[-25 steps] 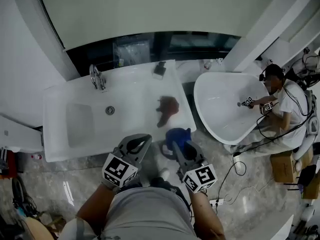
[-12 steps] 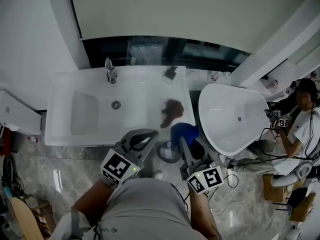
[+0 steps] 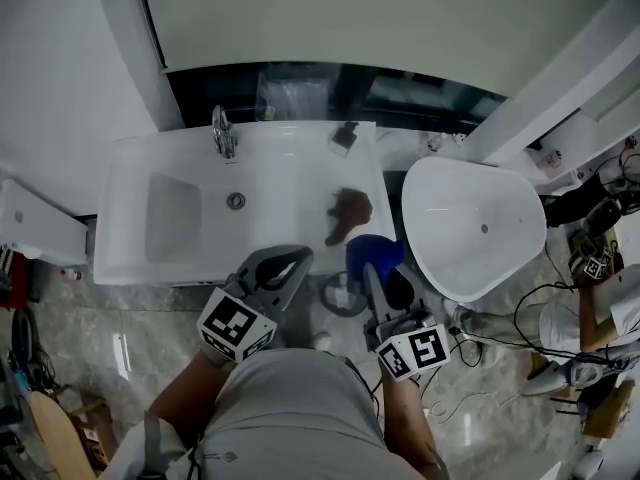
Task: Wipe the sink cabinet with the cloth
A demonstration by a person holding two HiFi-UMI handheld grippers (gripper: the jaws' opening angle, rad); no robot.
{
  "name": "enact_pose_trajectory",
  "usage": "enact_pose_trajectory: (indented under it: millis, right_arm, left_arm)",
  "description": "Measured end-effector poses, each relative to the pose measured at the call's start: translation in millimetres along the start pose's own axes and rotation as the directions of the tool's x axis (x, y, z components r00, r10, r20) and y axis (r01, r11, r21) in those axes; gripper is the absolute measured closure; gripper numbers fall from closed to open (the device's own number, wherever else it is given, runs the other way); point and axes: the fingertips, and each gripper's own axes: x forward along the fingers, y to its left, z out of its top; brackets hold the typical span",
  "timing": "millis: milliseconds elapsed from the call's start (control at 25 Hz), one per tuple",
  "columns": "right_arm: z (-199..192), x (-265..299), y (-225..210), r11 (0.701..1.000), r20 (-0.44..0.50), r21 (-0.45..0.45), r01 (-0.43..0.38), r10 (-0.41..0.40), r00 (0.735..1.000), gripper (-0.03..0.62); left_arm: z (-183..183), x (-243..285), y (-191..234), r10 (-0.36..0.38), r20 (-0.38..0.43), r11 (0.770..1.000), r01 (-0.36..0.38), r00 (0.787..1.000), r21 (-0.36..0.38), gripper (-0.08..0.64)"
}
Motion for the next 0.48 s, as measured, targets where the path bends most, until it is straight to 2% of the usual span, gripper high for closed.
enact_pose_trajectory:
  millis: [480]
  right_arm:
    - [-7.2, -6.2, -0.8, 0.999, -0.01, 0.019, 0.028, -0.028, 1.0, 0.522]
  left_arm:
    - [-4.5, -6.5, 1.8, 0.004, -0.001, 0.999, -0.004, 1.0, -0.032, 0.545]
